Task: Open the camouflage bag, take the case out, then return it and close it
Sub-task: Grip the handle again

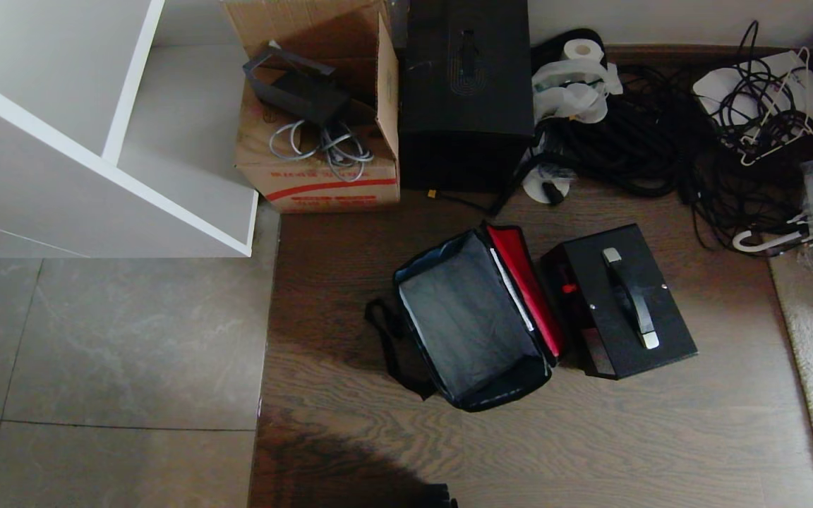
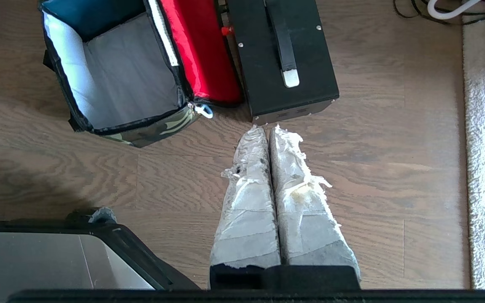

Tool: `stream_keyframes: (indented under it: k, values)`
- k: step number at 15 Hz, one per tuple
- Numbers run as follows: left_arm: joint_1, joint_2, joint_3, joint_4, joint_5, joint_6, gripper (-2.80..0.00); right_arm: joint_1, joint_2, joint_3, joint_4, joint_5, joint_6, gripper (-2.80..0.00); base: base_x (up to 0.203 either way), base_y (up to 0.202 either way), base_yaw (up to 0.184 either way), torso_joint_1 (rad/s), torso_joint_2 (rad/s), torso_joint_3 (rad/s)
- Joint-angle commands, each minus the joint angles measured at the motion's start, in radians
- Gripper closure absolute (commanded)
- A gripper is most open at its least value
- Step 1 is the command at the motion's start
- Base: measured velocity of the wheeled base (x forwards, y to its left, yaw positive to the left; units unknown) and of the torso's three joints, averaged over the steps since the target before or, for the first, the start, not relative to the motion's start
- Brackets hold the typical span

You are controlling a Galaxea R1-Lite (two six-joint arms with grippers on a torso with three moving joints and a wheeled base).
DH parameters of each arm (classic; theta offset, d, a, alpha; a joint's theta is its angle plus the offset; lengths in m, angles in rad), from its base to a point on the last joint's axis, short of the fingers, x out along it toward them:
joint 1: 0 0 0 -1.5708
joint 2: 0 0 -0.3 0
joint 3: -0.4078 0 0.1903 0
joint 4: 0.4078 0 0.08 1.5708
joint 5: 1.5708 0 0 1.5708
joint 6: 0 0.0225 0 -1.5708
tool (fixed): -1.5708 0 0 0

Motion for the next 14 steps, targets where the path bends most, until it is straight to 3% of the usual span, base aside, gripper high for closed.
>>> stream_keyframes:
  k: [1, 14]
  values:
    - [0.0, 0.0, 0.0, 0.0, 0.001, 0.0, 0.0, 0.0, 0.004, 0.0, 0.0, 0.0, 0.0, 0.0, 0.0, 0.0, 0.0, 0.0, 0.0, 0.0]
    - [0.0, 0.001, 0.0, 0.0, 0.001, 0.0, 0.0, 0.0, 0.004, 0.0, 0.0, 0.0, 0.0, 0.0, 0.0, 0.0, 0.0, 0.0, 0.0, 0.0]
